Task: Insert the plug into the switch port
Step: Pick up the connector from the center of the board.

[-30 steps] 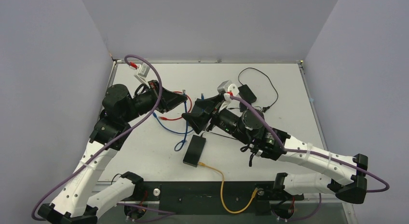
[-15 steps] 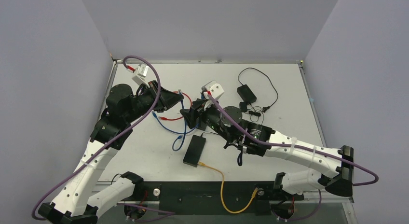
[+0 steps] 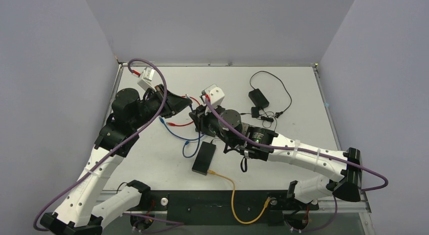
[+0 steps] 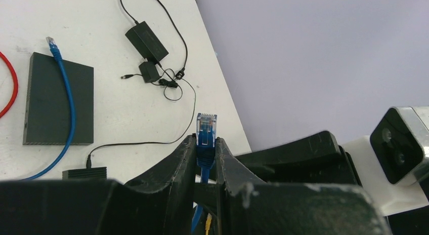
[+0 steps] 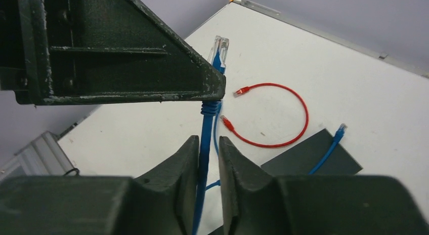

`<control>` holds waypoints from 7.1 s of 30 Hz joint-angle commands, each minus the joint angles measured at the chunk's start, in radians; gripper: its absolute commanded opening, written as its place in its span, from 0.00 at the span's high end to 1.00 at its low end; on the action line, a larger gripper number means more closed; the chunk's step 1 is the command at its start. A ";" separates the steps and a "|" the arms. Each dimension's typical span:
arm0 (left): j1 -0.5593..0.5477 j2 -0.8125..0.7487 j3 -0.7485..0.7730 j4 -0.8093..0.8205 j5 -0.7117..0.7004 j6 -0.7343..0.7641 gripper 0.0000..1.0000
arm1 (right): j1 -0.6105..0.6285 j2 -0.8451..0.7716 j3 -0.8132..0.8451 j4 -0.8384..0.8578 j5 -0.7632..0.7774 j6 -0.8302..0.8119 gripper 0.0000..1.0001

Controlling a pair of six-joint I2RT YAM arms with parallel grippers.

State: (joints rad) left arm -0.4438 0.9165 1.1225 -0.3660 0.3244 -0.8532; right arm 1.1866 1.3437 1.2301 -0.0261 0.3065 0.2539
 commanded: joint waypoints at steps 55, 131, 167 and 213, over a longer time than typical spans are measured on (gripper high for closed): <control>0.036 -0.025 -0.152 0.507 0.598 0.079 0.59 | -0.282 -0.440 -0.137 -0.644 -0.905 -0.229 1.00; 0.020 -0.133 -0.402 0.473 0.811 0.172 0.87 | -0.385 -0.179 -0.256 -0.066 -1.403 0.062 1.00; 0.057 0.000 -0.406 0.341 0.470 0.024 1.00 | -0.427 -0.428 -0.299 -0.139 -0.741 -0.120 0.24; 0.129 0.036 -0.483 0.398 0.566 -0.113 1.00 | -0.157 -0.154 -0.419 0.207 -0.648 -0.621 0.61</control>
State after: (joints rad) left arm -0.3195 0.9688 0.6327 -0.0227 0.8661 -0.9813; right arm 1.0225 1.1778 0.7925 0.1188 -0.3038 -0.3706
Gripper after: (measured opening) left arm 0.040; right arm 0.402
